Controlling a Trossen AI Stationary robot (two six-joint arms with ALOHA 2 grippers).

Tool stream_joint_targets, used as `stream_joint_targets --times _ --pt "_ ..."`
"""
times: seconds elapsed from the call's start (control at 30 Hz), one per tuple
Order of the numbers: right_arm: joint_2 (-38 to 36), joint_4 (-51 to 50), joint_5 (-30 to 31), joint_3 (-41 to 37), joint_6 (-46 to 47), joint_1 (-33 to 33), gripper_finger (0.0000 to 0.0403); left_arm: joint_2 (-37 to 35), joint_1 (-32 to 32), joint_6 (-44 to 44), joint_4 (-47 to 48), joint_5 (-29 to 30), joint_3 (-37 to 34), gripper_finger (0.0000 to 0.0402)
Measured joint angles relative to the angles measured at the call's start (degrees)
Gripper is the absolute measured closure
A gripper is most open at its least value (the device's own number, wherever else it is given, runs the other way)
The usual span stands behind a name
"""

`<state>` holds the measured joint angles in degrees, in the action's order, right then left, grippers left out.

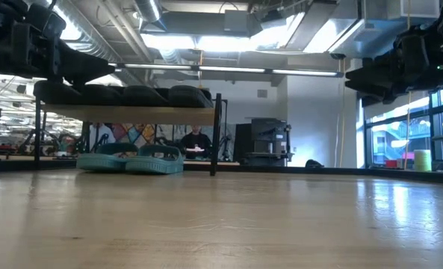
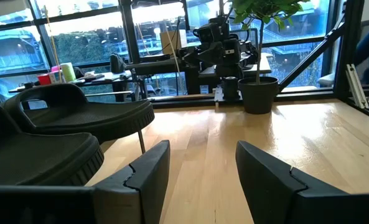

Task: Pick and place slides into the shelf
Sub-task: Return to Home Position

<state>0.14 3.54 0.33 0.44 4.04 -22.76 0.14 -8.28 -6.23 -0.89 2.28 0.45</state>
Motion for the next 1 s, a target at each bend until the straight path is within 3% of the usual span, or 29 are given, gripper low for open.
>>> stream_joint_targets --times 1.0 --pt "0.00 0.00 0.01 0.00 0.04 0.00 0.0198 0.00 0.01 0.01 0.00 0.00 0.00 0.0225"
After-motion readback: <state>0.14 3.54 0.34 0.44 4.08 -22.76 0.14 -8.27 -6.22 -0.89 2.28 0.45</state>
